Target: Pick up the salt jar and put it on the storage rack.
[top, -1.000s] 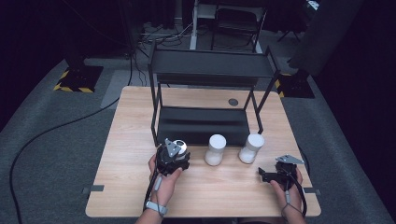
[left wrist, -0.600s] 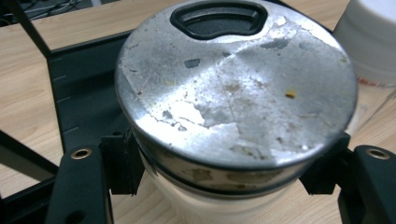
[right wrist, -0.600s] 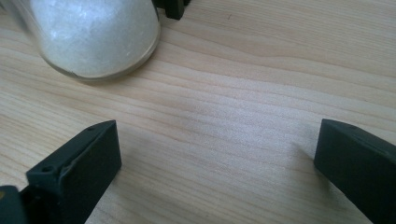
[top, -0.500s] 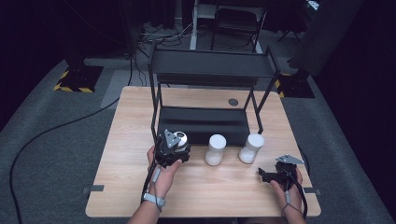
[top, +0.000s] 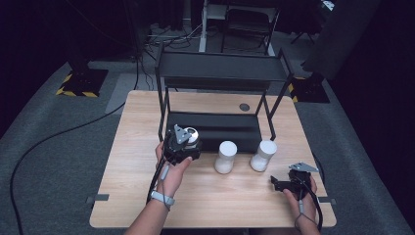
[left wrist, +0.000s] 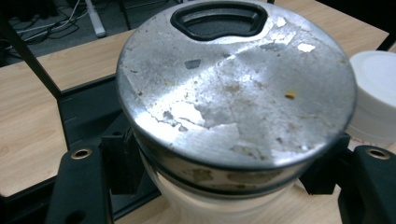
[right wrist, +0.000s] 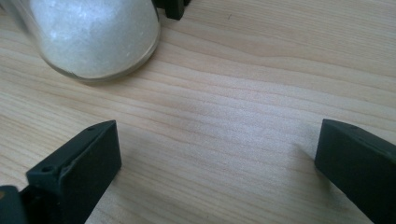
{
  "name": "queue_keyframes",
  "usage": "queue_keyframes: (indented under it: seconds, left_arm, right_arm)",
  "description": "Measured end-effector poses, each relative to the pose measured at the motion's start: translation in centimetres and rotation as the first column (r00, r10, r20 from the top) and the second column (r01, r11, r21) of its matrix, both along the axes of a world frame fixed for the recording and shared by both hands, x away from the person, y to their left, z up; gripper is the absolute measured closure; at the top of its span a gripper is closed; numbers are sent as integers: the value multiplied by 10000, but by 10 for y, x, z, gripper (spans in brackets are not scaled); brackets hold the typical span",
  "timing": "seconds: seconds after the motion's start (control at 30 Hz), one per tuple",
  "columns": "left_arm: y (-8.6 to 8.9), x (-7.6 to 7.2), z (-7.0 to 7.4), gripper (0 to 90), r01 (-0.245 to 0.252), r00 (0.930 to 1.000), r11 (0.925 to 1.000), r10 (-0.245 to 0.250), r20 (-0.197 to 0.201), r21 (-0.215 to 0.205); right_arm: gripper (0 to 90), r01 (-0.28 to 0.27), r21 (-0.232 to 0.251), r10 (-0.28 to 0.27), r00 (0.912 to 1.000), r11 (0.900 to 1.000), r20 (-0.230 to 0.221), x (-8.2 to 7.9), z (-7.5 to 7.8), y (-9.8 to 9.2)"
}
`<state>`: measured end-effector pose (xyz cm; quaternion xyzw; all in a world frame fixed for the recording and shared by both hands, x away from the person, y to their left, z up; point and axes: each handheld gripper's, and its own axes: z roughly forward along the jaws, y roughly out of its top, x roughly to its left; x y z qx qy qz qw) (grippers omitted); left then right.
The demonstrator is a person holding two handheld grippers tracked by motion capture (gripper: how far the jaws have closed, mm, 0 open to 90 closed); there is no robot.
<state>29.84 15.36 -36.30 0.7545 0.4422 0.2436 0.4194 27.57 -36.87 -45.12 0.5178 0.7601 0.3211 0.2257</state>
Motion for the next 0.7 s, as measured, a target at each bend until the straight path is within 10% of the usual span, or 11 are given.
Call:
queue_keyframes:
  seconds: [0.7]
  left_arm:
    - [-11, 44, -24, 300, -512, 9987, 9985, 513, -72, 178]
  right_arm:
    - [1, 1, 1, -1, 10000, 10000, -1, 0, 0, 0]
